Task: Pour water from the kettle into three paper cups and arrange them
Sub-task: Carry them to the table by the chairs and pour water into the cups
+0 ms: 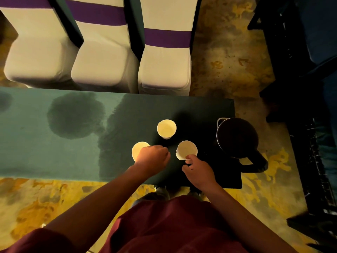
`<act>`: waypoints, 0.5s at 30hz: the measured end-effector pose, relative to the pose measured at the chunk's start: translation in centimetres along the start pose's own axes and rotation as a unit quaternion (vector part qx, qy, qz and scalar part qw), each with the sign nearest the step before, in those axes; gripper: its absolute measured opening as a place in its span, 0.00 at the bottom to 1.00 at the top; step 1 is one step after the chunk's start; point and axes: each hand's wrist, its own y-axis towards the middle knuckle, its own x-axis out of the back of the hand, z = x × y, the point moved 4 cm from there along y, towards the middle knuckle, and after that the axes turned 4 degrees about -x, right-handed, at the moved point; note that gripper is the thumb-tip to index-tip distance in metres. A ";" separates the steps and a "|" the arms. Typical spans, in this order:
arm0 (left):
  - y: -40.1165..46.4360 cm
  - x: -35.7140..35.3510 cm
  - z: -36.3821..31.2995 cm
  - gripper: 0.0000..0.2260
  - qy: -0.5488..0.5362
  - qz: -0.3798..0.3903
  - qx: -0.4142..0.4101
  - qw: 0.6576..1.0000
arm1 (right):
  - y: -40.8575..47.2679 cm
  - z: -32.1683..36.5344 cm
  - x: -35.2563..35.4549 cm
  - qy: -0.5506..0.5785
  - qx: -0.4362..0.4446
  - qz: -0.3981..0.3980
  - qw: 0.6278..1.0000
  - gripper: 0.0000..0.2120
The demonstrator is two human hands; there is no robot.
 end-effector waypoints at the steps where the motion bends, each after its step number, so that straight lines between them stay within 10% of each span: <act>1: 0.2 -0.7 -0.4 0.16 0.005 0.017 -0.004 1.000 | -0.1 -0.2 0.0 -0.002 0.000 0.002 1.000 0.23; 15: -0.6 -0.8 -1.8 0.15 0.016 0.022 -0.023 0.999 | -2.2 -1.1 3.7 0.039 0.051 -0.022 0.998 0.26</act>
